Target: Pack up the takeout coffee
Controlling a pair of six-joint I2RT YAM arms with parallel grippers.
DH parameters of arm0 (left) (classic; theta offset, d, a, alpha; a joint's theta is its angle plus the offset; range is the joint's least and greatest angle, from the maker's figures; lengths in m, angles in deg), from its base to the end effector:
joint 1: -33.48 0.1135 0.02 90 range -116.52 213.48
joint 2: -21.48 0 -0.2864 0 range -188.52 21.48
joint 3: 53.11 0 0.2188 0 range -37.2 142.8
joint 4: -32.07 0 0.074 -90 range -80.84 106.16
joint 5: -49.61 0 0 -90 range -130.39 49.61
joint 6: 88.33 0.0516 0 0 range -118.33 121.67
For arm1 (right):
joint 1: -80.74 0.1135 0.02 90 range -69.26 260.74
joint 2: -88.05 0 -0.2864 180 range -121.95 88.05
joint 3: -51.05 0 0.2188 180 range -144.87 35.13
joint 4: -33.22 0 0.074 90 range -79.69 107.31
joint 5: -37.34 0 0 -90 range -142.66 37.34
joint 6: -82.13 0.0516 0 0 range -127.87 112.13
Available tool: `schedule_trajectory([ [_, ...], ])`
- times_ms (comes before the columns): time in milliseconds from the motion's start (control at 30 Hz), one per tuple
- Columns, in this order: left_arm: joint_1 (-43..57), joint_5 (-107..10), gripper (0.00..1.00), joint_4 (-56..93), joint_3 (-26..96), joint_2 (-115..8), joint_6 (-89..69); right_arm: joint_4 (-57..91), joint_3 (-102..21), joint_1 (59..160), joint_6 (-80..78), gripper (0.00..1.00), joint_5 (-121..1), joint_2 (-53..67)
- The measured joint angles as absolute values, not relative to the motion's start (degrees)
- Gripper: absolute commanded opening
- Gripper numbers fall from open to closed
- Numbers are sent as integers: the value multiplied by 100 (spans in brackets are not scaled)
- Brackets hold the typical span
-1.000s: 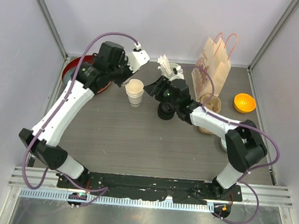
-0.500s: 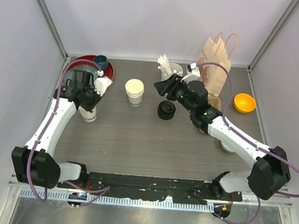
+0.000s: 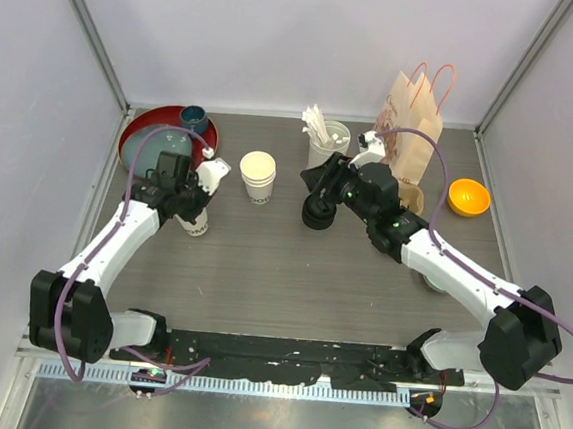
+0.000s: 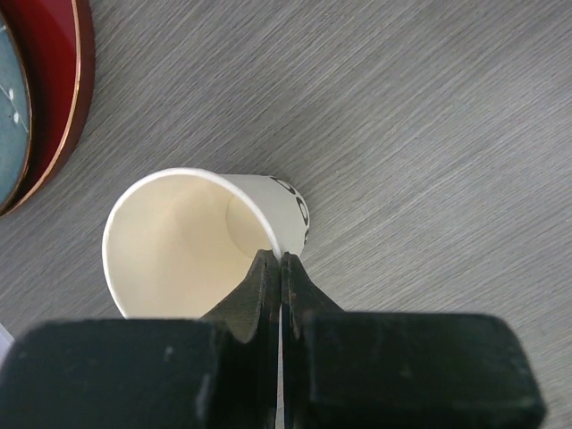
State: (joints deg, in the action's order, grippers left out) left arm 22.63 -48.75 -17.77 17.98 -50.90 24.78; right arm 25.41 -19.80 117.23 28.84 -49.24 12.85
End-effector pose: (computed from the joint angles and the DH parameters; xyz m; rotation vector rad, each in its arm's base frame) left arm 0.2250 -0.0508 0.2842 0.7763 2.3259 -0.0858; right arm 0.2331 0.1686 0.3474 0.0486 1.8660 0.8537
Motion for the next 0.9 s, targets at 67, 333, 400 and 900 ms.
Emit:
schedule_trajectory([
  [67,2186,-4836,0,-1681,1732,-5090,2489,2541,-1976,11723,2866,56,-4917,1314],
  [333,2003,-4805,0,-1605,1687,-5118,2616,2543,-1939,11723,2840,57,-4906,1344],
  [400,1998,-4820,22,-1618,1687,-5125,2642,2543,-1921,11723,2840,57,-4906,1344],
  [900,1395,-5074,57,-2400,3125,-5216,2906,2565,-1832,11723,2831,60,-4917,1320],
])
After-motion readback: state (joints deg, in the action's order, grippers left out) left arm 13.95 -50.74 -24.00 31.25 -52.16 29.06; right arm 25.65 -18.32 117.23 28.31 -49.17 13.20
